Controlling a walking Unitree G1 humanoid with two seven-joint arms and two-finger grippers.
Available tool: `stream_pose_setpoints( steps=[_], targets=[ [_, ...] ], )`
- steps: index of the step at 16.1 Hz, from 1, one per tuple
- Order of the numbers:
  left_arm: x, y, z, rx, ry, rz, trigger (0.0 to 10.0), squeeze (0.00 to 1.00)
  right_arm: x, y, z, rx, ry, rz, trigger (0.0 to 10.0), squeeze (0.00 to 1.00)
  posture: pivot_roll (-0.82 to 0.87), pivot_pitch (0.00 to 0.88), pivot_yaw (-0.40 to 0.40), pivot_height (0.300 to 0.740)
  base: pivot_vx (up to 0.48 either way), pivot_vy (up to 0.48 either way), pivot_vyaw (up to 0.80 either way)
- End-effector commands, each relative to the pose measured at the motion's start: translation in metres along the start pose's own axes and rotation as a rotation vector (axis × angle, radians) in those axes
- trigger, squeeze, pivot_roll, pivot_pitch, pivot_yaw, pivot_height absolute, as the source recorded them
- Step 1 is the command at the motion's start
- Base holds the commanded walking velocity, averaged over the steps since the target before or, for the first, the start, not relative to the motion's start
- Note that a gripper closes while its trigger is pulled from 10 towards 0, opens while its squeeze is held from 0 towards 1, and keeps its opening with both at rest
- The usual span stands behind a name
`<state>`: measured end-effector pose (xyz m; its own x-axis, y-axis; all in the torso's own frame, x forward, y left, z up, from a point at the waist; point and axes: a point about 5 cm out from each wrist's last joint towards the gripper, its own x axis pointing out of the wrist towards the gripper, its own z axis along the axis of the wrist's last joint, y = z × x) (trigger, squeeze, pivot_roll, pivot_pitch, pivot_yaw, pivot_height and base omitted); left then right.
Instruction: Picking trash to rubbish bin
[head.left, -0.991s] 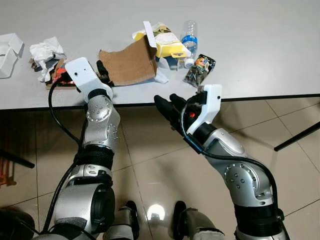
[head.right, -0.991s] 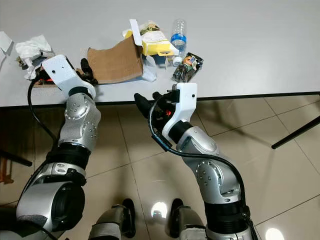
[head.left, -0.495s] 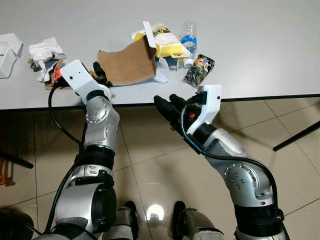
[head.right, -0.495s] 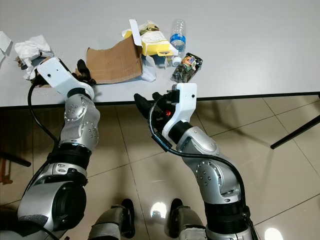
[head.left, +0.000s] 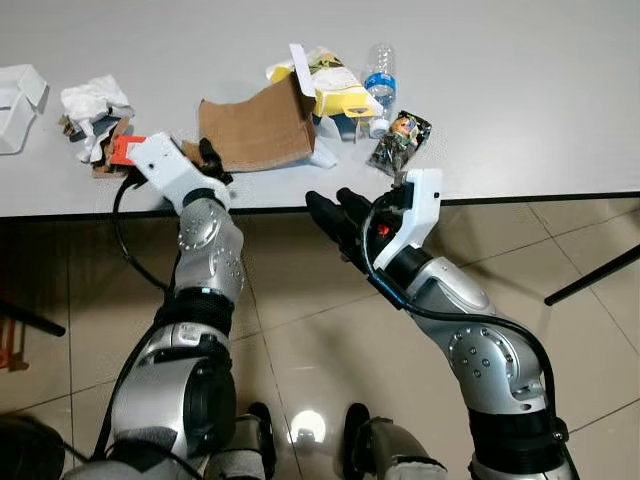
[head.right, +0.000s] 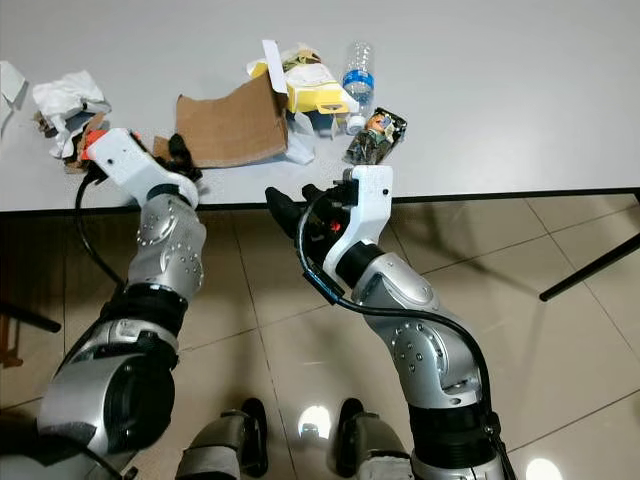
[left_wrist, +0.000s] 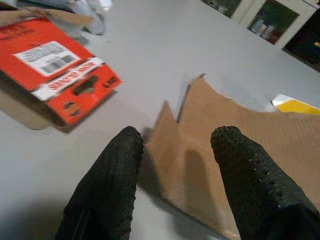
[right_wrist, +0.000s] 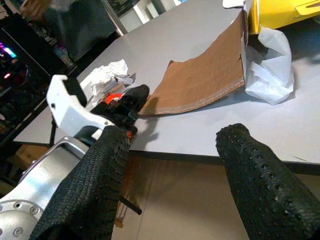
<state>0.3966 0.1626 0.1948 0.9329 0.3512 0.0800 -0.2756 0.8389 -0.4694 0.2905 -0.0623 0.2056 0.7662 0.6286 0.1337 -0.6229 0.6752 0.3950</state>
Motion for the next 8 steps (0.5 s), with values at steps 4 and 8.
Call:
stream_pose_setpoints(
  steps=[4, 8],
  targets=[
    [0.003, -0.0022, -0.008, 0.05, 0.081, -0.038, 10.0, 0.0, -0.0011, 0.0025, -0.0009, 0.009, -0.002, 0.01, 10.0, 0.0, -0.13, 0.264, -0.023, 0.74, 0.0, 0.0, 0.0],
    [0.0056, -0.0041, -0.0057, 0.117, 0.083, -0.03, 10.0, 0.0, -0.0005, 0.0029, -0.0004, 0.011, -0.009, 0.009, 10.0, 0.0, -0.13, 0.263, -0.018, 0.74, 0.0, 0.0, 0.0]
  ],
)
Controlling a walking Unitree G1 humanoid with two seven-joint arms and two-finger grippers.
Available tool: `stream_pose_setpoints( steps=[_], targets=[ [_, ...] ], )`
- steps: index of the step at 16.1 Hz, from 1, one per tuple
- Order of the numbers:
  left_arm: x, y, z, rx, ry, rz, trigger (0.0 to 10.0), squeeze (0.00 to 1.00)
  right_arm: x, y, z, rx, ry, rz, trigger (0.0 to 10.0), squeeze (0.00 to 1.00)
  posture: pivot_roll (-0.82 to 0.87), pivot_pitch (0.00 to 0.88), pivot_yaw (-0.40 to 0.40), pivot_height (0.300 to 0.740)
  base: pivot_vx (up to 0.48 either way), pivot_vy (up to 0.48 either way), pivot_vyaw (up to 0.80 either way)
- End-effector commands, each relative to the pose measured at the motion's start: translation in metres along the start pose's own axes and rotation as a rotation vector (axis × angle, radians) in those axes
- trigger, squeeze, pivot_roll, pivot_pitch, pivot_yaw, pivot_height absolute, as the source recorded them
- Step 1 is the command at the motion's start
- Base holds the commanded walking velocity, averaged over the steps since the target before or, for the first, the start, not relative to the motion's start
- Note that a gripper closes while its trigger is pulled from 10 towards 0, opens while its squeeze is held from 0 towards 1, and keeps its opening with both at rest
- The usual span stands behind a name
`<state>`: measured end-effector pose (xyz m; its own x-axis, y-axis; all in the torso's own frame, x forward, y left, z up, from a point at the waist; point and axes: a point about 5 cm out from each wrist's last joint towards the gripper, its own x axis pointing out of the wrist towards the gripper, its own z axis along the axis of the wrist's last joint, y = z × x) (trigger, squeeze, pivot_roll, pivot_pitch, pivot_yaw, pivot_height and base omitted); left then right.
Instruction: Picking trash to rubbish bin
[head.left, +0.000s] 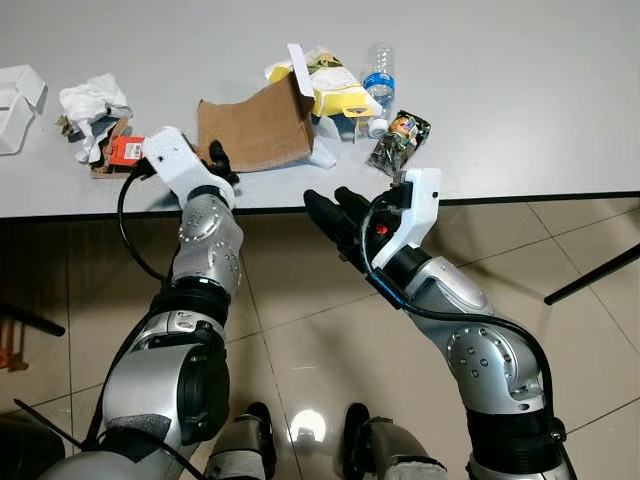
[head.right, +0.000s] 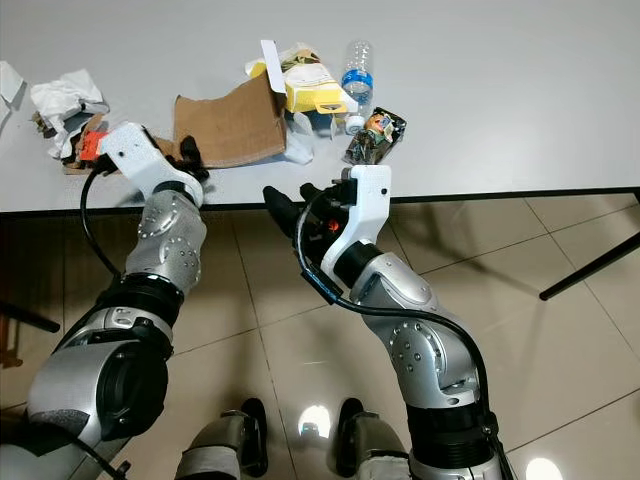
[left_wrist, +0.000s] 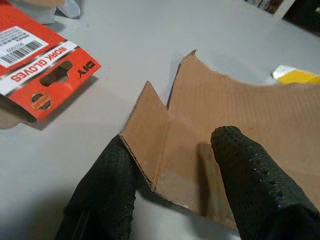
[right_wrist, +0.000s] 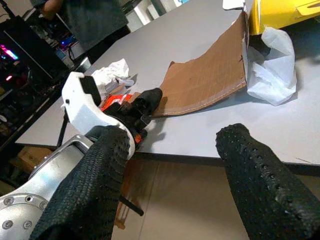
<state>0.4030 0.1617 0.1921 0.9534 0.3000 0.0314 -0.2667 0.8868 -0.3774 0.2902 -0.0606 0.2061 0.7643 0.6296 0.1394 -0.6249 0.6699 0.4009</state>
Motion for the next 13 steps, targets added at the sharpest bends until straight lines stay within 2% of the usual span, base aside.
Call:
stream_pose_setpoints(
  steps=[1, 3, 4, 5, 13],
  targets=[
    [0.0011, -0.0039, 0.0003, 0.045, 0.013, 0.0, 10.0, 0.0, -0.0008, 0.0014, -0.0006, 0.005, -0.005, 0.005, 10.0, 0.0, -0.13, 0.258, -0.014, 0.74, 0.0, 0.0, 0.0],
    [0.002, -0.004, 0.0007, 0.068, 0.023, 0.006, 9.7, 0.0, -0.0003, 0.002, -0.0005, 0.009, -0.01, 0.006, 10.0, 0.0, -0.12, 0.259, -0.007, 0.74, 0.0, 0.0, 0.0],
    [0.0019, -0.0038, -0.0008, 0.081, 0.035, 0.009, 1.3, 0.0, -0.0004, 0.0019, -0.0009, 0.01, -0.012, 0.004, 10.0, 0.0, -0.12, 0.257, -0.005, 0.74, 0.0, 0.0, 0.0],
    [0.0016, -0.0037, -0.0024, 0.095, 0.041, 0.008, 0.0, 0.0, -0.0003, 0.0017, -0.0015, 0.013, -0.013, 0.002, 10.0, 0.0, -0.12, 0.257, -0.002, 0.74, 0.0, 0.0, 0.0],
    [0.0001, -0.0045, -0.0045, 0.126, 0.047, -0.006, 0.0, 0.0, 0.0041, 0.0016, -0.0015, 0.02, -0.029, 0.005, 10.0, 0.0, -0.1, 0.247, 0.025, 0.74, 0.0, 0.0, 0.0]
  ],
)
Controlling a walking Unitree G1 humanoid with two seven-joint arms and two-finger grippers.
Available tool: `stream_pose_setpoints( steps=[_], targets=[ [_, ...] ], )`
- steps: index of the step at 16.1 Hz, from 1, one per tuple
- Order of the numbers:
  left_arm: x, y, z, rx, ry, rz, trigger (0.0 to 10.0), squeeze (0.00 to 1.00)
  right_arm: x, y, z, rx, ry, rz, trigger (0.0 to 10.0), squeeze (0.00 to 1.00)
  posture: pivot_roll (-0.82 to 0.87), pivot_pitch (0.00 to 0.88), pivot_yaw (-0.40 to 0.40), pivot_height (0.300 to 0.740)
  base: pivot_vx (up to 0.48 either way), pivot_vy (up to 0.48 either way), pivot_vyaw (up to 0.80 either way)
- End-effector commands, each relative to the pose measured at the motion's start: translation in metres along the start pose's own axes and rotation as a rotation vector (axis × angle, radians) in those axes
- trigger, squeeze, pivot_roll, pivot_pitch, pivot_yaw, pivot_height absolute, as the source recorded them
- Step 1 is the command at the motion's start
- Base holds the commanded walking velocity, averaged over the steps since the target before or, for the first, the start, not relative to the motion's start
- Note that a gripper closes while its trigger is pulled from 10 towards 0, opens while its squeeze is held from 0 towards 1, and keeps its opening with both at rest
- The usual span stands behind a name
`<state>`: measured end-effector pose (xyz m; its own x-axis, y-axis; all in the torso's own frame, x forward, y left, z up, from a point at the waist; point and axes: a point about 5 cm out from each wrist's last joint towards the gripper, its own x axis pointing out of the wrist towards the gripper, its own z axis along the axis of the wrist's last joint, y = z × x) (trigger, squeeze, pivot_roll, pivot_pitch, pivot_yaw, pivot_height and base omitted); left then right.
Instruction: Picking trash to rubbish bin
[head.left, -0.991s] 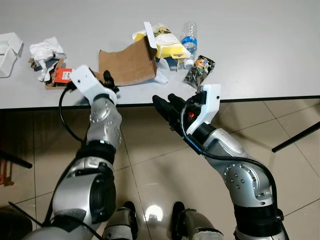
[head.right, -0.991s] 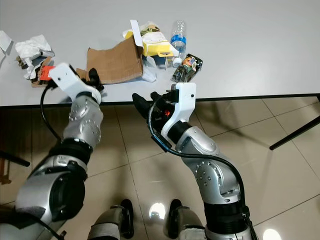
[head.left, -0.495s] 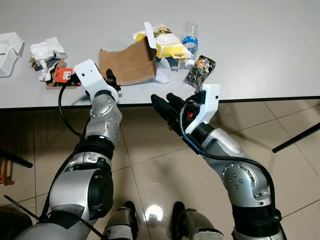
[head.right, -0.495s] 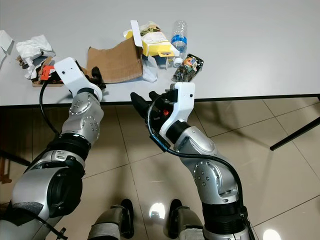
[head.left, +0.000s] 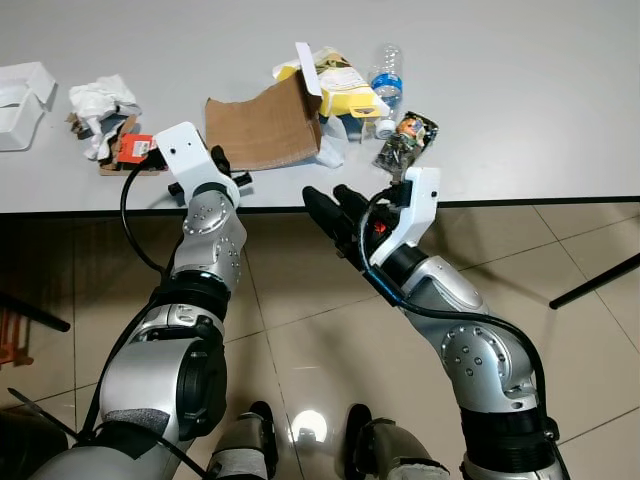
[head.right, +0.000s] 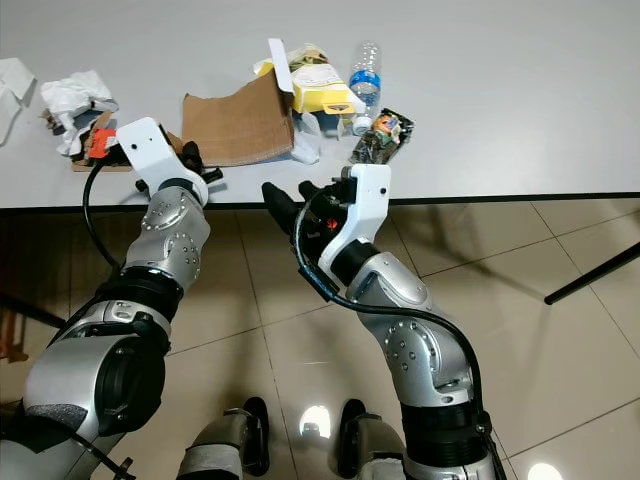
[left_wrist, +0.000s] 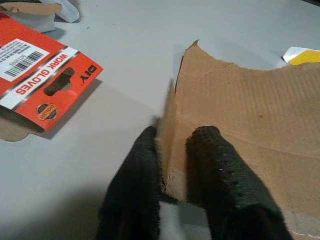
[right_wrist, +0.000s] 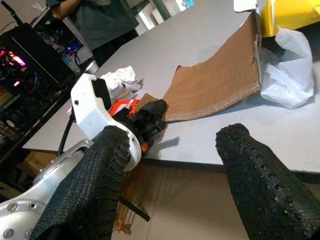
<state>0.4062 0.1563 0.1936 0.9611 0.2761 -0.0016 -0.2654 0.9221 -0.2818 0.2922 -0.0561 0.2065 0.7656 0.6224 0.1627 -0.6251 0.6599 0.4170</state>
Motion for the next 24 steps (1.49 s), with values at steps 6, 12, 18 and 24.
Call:
stream_pose_setpoints(
  steps=[6, 12, 18, 24],
  targets=[
    [-0.005, 0.009, -0.015, 0.057, 0.028, 0.006, 0.0, 0.0, 0.001, -0.003, 0.0, 0.0, -0.021, -0.004, 10.0, 0.0, -0.1, 0.226, 0.033, 0.74, 0.0, 0.0, 0.0],
    [-0.005, 0.006, -0.013, 0.054, 0.023, 0.005, 0.0, 0.0, 0.003, -0.003, 0.0, -0.004, -0.018, 0.003, 10.0, 0.0, -0.1, 0.222, 0.029, 0.74, 0.0, 0.0, 0.0],
    [-0.007, -0.004, 0.0, 0.103, -0.098, -0.079, 10.0, 0.0, 0.007, -0.006, 0.0, -0.013, -0.027, 0.002, 10.0, 0.0, -0.1, 0.187, 0.036, 0.74, 0.0, 0.0, 0.0],
    [-0.01, -0.017, 0.036, 0.076, -0.315, -0.148, 10.0, 0.0, 0.009, -0.008, 0.003, -0.024, -0.041, 0.002, 10.0, 0.0, -0.1, 0.151, 0.037, 0.74, 0.0, 0.0, 0.0]
  ],
)
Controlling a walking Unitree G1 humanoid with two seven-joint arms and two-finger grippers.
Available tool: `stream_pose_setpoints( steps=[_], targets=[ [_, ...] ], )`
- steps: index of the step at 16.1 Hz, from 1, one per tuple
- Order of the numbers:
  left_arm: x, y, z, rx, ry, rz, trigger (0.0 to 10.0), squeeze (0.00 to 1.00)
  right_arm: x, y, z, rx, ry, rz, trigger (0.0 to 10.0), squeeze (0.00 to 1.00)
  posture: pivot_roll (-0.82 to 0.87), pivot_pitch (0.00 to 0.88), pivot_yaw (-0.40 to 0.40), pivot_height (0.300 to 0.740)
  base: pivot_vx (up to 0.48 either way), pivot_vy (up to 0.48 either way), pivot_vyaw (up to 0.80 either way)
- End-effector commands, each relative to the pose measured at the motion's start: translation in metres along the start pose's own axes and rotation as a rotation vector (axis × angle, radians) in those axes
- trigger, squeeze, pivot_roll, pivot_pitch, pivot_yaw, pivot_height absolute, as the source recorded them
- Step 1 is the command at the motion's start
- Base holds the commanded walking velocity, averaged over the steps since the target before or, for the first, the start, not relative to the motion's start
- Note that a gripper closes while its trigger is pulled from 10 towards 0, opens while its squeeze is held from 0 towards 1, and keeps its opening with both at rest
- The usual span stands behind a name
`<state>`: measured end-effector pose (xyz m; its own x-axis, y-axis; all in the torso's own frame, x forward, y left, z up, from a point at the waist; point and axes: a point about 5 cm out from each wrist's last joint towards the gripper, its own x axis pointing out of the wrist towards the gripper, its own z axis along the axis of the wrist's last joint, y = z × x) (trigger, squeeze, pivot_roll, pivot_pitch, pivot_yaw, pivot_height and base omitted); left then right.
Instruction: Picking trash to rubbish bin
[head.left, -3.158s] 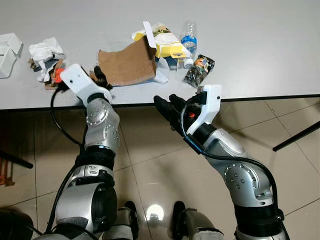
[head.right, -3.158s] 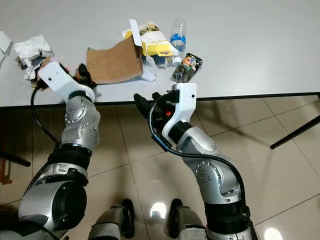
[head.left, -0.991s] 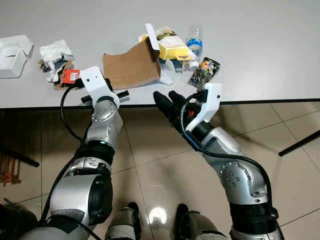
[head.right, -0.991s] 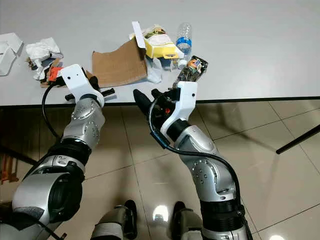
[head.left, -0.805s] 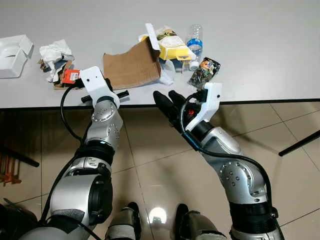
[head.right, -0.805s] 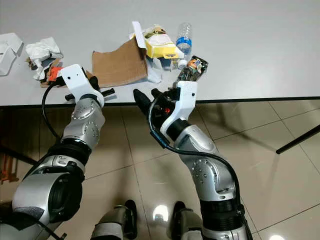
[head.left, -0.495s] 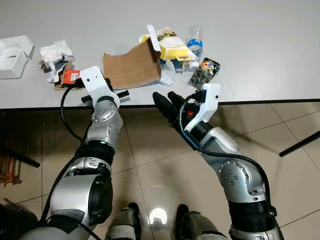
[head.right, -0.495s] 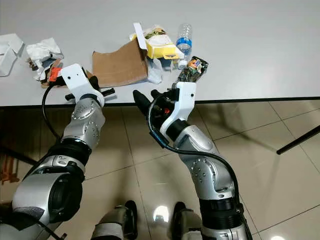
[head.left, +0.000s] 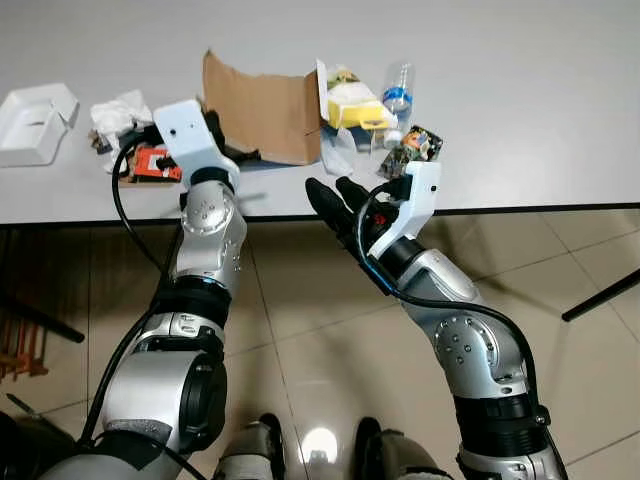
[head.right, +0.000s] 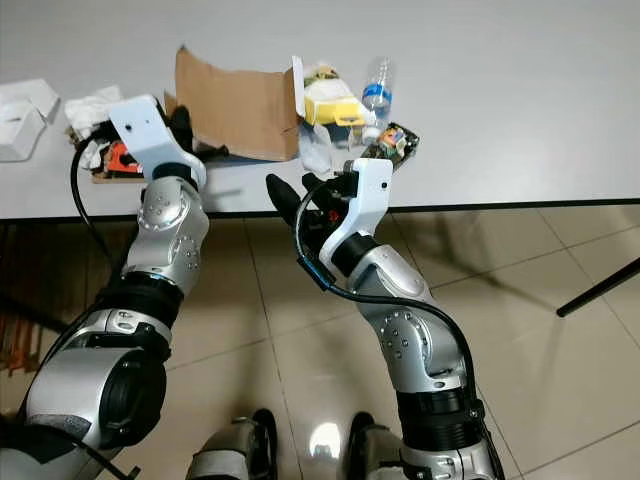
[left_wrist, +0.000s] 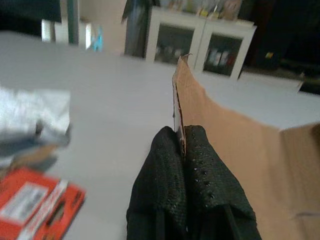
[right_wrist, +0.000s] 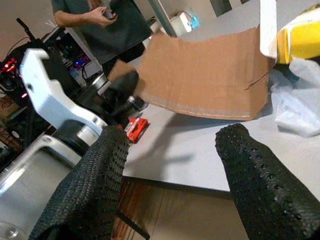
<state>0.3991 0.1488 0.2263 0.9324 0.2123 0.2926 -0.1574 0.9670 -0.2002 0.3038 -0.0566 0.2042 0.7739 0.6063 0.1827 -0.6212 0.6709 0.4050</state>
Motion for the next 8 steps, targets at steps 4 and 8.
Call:
stream_pose_setpoints(
  steps=[4, 8],
  targets=[
    [0.004, -0.005, 0.038, 0.013, -0.191, -0.027, 10.0, 0.0, 0.003, -0.002, 0.005, -0.018, -0.027, 0.01, 10.0, 0.0, -0.1, 0.123, 0.037, 0.74, 0.0, 0.0, 0.0],
    [0.003, -0.003, 0.061, 0.04, -0.292, -0.027, 10.0, 0.0, 0.005, -0.005, 0.008, -0.028, -0.044, 0.0, 10.0, 0.0, -0.09, 0.097, 0.04, 0.74, 0.0, 0.0, 0.0]
  ],
)
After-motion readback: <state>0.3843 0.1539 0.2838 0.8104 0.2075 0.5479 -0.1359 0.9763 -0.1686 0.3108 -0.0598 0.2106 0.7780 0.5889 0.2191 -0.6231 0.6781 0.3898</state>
